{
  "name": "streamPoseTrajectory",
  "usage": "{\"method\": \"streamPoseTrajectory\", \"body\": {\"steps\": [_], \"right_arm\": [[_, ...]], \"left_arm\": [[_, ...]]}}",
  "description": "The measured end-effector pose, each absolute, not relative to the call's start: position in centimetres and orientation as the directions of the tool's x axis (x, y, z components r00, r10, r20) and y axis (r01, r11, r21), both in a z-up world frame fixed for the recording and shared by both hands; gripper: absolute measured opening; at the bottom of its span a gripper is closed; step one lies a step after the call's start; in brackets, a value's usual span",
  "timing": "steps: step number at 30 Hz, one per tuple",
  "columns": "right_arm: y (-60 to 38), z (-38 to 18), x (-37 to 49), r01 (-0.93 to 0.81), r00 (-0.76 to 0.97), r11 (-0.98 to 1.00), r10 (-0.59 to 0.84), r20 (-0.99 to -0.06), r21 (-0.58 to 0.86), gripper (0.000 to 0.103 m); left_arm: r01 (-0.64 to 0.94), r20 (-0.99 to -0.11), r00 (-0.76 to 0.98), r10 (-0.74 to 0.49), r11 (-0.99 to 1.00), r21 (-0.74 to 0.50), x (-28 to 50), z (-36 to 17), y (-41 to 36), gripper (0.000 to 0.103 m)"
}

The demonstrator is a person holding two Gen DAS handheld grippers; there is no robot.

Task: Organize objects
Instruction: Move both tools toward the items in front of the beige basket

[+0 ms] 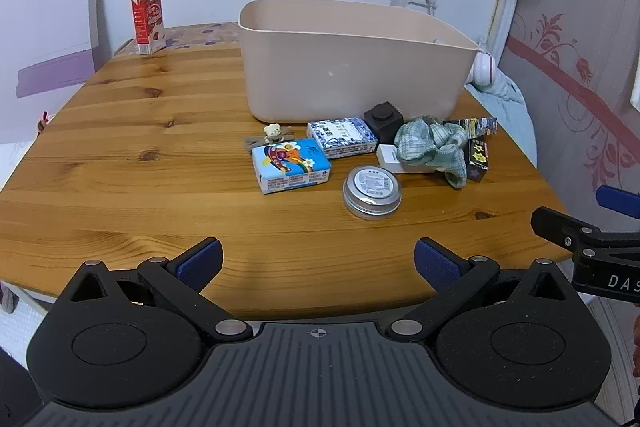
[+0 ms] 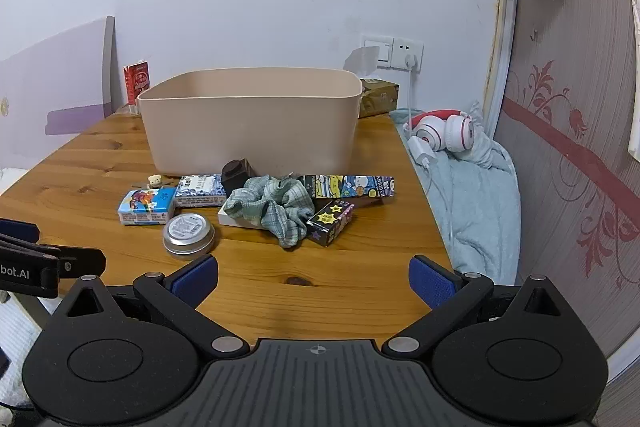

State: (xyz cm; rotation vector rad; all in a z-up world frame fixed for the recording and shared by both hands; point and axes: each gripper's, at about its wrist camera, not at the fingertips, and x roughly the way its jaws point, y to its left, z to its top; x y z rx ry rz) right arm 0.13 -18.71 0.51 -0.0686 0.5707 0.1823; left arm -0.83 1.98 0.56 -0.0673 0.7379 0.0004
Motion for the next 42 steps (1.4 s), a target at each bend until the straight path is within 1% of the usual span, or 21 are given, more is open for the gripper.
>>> {"method": "streamPoseTrajectory", "body": {"steps": [6, 13, 22, 42], "right_arm": [[-18.61, 0.61, -0.03, -0.182, 0.837, 0.983, 0.139, -0.529, -0.030, 0.103], [-18.77, 0.51, 0.16, -0.178, 0.834, 0.984, 0.134, -0.535, -0.031, 0.103], [-18.74, 0.29, 0.23, -0.182, 0.830, 0.983, 0.139, -0.540, -0.027, 0.103], [-18.62, 0.30, 0.83, -0.194, 0.827, 0.981, 0.152, -0.541, -0.020, 0.103]], "left_arm": [[-0.025, -0.676, 0.737, -0.025, 0.998, -0.063, -0.92, 0.52, 2.14, 0.103], [-0.027, -0.674, 0.738, -0.023, 0.998, -0.063, -0.88, 0.55, 2.17, 0.103], [-0.024, -0.661, 0.750, 0.000, 0.999, -0.027, -0.99, 0.50, 1.75, 0.103], [-0.030, -0.672, 0.741, -0.008, 0.998, -0.046, -0.45, 0.66, 1.89, 0.103]]}}
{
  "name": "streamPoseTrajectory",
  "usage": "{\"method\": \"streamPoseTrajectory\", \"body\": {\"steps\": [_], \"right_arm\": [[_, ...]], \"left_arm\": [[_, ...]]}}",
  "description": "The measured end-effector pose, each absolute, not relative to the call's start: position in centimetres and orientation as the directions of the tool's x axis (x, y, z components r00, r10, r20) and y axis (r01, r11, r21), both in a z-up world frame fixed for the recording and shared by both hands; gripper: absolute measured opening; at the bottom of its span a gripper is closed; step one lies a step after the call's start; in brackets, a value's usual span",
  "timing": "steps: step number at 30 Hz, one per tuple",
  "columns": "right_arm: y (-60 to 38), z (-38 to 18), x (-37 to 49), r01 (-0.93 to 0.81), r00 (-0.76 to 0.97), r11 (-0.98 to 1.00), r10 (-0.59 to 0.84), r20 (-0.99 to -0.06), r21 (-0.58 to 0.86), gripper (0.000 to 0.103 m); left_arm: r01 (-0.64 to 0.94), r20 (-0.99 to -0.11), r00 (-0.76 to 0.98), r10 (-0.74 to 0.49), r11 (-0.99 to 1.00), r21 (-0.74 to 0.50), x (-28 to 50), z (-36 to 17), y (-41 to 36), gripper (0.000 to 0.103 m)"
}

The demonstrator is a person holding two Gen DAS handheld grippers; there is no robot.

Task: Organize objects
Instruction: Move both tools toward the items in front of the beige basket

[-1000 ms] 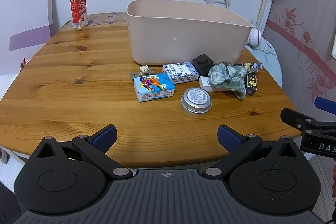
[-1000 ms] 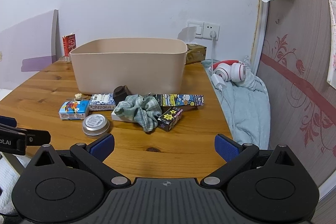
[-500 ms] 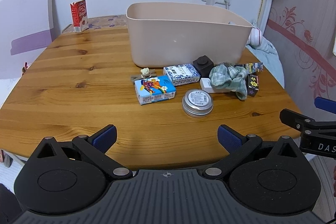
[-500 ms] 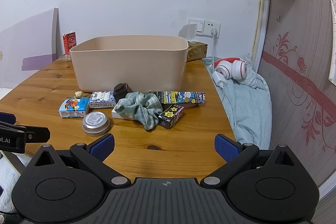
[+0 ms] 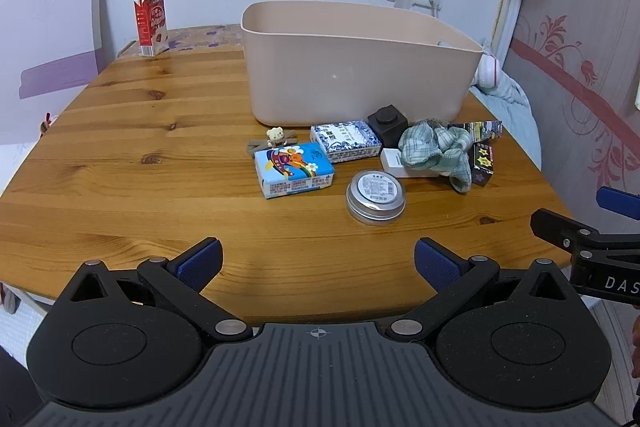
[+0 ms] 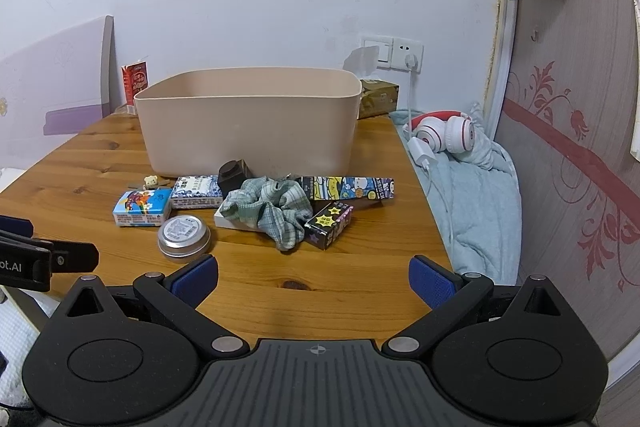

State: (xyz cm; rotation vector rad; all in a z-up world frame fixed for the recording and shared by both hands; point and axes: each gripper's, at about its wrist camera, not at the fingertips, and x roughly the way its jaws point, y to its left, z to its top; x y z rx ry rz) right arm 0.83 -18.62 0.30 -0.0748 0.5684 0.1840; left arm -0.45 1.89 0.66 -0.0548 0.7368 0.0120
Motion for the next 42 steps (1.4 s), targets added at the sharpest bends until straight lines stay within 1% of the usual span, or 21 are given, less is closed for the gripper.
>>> {"method": "streamPoseTrajectory", "body": {"steps": [24, 34, 39, 42], "right_arm": [[-19.1, -0.1, 1.2, -0.201, 0.821, 0.980, 0.163, -0.548, -0.009, 0.103], [-19.7, -0.6, 2.5, -0.217, 0.811, 0.976, 0.183, -0.556, 0.005, 0.103], [-20.1, -1.1, 3.5, -0.225, 0.803, 0.974, 0.189, -0.565, 0.006, 0.103], [-20.2, -1.4, 4.0, -0.228, 0.802, 0.974, 0.190, -0.566, 0.005, 0.103]], "left_arm": [[-0.026, -0.672, 0.740, -0.012, 0.999, -0.046, -0.1, 0.4, 1.8, 0.103], [-0.027, -0.669, 0.743, -0.018, 0.998, -0.057, 1.4, -0.3, 1.0, 0.103], [-0.029, -0.682, 0.731, -0.009, 0.999, -0.045, 2.6, -0.9, 0.5, 0.103], [-0.021, -0.689, 0.724, -0.028, 0.998, -0.062, 3.4, -1.3, 0.3, 0.103]]}}
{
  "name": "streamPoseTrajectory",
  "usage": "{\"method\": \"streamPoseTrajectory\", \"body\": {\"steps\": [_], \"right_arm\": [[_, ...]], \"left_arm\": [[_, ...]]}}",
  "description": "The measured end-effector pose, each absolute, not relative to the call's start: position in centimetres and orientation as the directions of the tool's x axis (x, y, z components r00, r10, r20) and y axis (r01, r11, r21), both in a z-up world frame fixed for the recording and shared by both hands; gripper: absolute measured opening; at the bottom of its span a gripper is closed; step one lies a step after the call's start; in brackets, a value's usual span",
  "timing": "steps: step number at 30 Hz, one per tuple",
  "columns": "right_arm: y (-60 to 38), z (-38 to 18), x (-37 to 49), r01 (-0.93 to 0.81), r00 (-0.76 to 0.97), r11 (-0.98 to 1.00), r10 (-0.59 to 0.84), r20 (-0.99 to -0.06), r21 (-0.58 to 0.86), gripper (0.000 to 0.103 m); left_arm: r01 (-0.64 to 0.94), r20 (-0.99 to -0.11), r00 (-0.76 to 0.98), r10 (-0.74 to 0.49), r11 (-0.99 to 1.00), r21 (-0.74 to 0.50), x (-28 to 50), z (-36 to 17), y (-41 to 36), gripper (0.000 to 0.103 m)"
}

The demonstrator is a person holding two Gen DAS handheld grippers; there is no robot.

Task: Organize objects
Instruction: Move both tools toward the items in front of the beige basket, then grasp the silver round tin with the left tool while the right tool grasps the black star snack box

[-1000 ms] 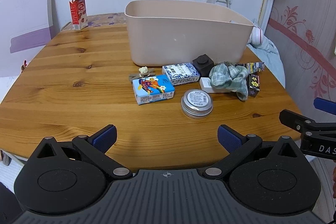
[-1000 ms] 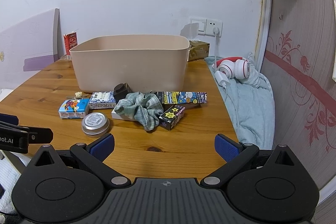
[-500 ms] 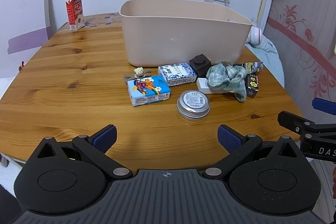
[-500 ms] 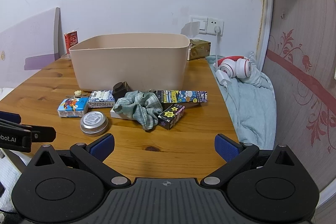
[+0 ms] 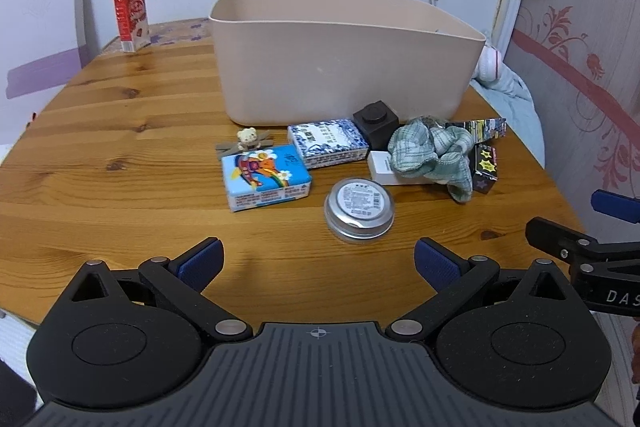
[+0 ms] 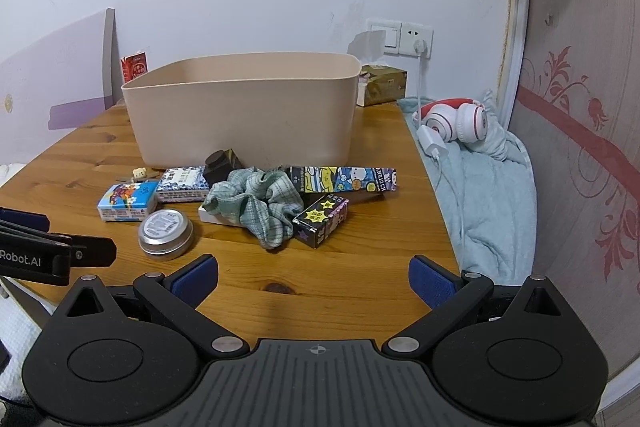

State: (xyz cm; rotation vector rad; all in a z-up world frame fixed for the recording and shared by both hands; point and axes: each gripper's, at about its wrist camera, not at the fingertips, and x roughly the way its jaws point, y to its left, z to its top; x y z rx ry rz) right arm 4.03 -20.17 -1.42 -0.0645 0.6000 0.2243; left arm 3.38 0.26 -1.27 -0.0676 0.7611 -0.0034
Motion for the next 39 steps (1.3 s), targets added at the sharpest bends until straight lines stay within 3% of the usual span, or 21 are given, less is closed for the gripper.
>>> {"method": "streamPoseTrajectory", "body": {"steps": [10, 27, 33, 39], "right_arm": [[-20.4, -2.3, 6.7, -0.243, 0.788, 0.970, 0.187, -0.586, -0.017, 0.103], [-20.3, -4.0, 11.2, -0.258, 0.764, 0.966, 0.181, -0.619, -0.036, 0.088], [-19.5, -4.5, 12.0, -0.274, 0.759, 0.961, 0.193, -0.622, -0.036, 0.086], [-19.2, -4.8, 12.7, -0.261, 0.764, 0.965, 0.190, -0.616, -0.026, 0.082]], "left_arm": [[0.000, -0.705, 0.708, -0.055, 0.997, -0.078, 6.0, -2.4, -0.5, 0.103], [0.017, -0.720, 0.694, -0.035, 0.999, -0.032, 9.6, -4.2, -1.6, 0.102], [0.030, -0.750, 0.661, -0.026, 1.000, -0.008, 10.5, -4.8, -2.0, 0.091], [0.034, -0.742, 0.670, -0.021, 0.999, 0.002, 10.8, -5.0, -1.9, 0.087]]}}
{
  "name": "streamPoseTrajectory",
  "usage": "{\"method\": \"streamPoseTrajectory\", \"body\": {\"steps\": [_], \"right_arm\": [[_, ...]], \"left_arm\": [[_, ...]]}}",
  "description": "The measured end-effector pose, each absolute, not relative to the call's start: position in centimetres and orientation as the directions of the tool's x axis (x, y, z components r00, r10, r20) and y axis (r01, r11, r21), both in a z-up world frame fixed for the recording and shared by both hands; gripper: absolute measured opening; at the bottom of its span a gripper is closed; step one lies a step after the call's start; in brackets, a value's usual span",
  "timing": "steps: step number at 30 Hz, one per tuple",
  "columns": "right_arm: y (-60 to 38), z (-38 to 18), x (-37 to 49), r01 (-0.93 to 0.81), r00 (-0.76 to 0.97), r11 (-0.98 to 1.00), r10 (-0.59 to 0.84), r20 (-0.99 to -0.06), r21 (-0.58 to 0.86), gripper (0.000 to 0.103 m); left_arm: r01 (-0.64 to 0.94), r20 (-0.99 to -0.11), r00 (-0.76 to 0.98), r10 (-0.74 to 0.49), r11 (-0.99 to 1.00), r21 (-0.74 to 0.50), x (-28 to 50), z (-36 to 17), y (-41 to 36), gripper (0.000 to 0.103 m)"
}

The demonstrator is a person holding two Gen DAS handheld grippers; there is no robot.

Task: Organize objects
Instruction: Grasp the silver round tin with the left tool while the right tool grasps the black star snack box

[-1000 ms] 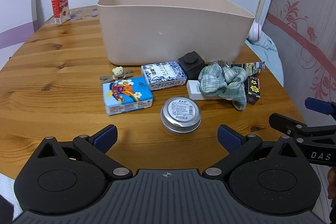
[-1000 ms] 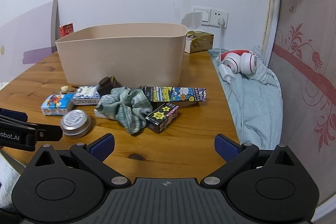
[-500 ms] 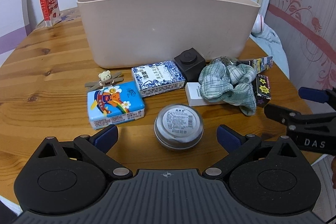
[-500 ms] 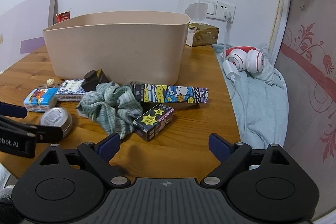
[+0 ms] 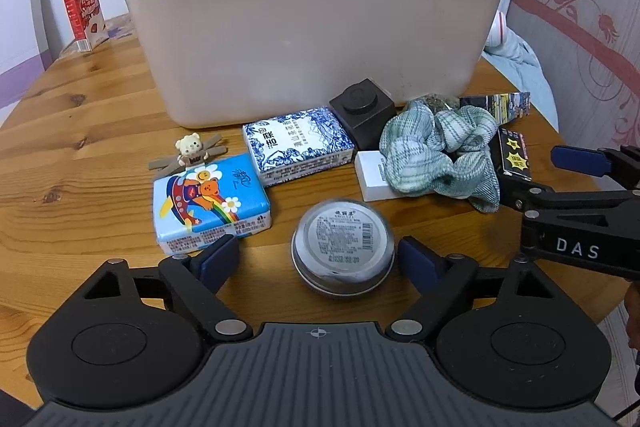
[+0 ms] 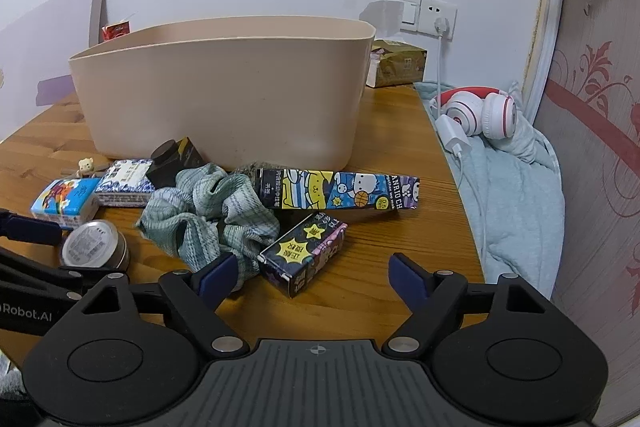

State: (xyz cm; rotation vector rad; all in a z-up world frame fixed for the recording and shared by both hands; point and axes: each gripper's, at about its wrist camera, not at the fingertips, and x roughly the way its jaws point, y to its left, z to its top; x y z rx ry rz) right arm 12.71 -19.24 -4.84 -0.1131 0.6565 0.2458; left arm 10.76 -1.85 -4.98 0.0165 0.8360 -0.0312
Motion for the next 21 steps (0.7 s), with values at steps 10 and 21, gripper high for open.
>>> {"method": "streamPoseTrajectory", "body": {"steps": [10, 21], "right_arm": [[-19.1, -5.1, 13.0, -0.261, 0.757, 0.965, 0.195, -0.623, -0.016, 0.037], [-19.6, -5.1, 11.8, -0.238, 0.752, 0.971, 0.189, -0.631, 0.007, 0.022]], "left_arm": [[0.054, -0.727, 0.686, -0.034, 0.999, 0.005, 10.7, -4.7, -1.7, 0.063], [0.071, -0.727, 0.685, -0.054, 0.997, -0.007, 10.0, -4.5, -1.5, 0.055]]}}
